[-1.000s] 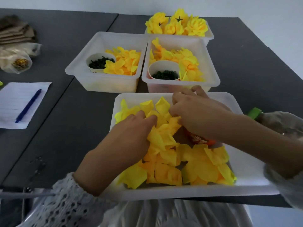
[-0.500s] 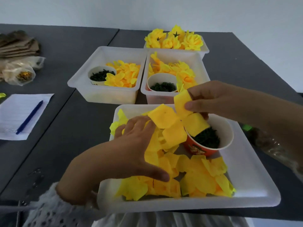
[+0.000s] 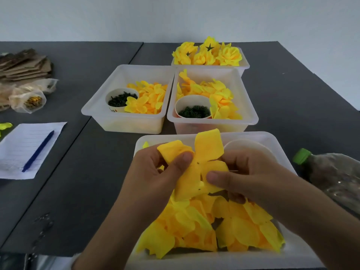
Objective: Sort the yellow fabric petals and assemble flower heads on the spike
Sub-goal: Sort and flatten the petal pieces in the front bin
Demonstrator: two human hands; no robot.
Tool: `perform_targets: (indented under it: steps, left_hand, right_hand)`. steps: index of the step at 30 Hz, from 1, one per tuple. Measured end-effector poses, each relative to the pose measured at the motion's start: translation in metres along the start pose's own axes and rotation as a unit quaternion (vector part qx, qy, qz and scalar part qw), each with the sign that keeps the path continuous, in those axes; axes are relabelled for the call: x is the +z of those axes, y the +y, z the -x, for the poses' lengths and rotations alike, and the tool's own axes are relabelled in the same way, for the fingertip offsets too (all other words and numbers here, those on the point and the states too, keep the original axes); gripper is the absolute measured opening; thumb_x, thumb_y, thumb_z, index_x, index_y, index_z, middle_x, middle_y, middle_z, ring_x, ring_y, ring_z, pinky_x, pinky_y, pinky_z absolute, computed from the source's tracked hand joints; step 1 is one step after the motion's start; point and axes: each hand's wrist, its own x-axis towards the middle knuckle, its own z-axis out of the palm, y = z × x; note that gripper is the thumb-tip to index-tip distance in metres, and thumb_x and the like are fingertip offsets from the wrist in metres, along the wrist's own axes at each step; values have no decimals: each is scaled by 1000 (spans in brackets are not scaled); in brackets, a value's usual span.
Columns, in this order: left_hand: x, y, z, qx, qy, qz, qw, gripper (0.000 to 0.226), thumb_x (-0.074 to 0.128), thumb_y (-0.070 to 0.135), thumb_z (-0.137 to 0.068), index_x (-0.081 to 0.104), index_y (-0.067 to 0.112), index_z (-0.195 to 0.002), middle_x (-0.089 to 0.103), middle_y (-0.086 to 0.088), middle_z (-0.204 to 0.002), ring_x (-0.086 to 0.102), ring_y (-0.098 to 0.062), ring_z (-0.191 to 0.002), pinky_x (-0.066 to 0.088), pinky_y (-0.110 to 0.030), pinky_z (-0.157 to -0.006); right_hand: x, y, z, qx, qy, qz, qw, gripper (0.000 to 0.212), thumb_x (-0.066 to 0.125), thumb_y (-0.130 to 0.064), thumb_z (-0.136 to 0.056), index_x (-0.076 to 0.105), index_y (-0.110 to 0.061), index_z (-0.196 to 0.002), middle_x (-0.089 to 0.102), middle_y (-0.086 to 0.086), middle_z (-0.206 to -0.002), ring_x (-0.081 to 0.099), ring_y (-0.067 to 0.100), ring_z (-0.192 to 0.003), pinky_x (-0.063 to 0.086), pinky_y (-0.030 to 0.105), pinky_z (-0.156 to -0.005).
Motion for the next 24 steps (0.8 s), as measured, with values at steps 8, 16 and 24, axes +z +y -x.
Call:
perform_targets:
  steps: [8,16,24]
  left_hand:
    - [0,1,2,-27,12,5,1000,39,62,54,-64,74,18,-76,73,-5,-74,71,-21,-71,59,-34,-63]
    - [-5,2,11,-46,-5,-35,998,35,63,56,-67,74,28,-84,75,9,-85,72,-10,-81,60,-36,-74]
    - [-8,7,27,145,98,-285,942,51,68,45,-77,48,42,-124,48,19,-127,44,-7,-122,38,-23,-95]
  right_hand:
    - [8,9,11,-36,21,-99,994,13,69,-35,-71,77,-29,-80,70,-9,-64,64,-3,-57,47,9,-54]
    - [18,19,17,-29,67,-82,994,27,71,-43,-68,74,-21,-84,74,3,-77,71,15,-70,56,22,-59]
    - [34,27,17,-50,91,-64,993,42,70,-55,-74,71,-13,-77,68,15,-69,61,33,-63,54,39,-56]
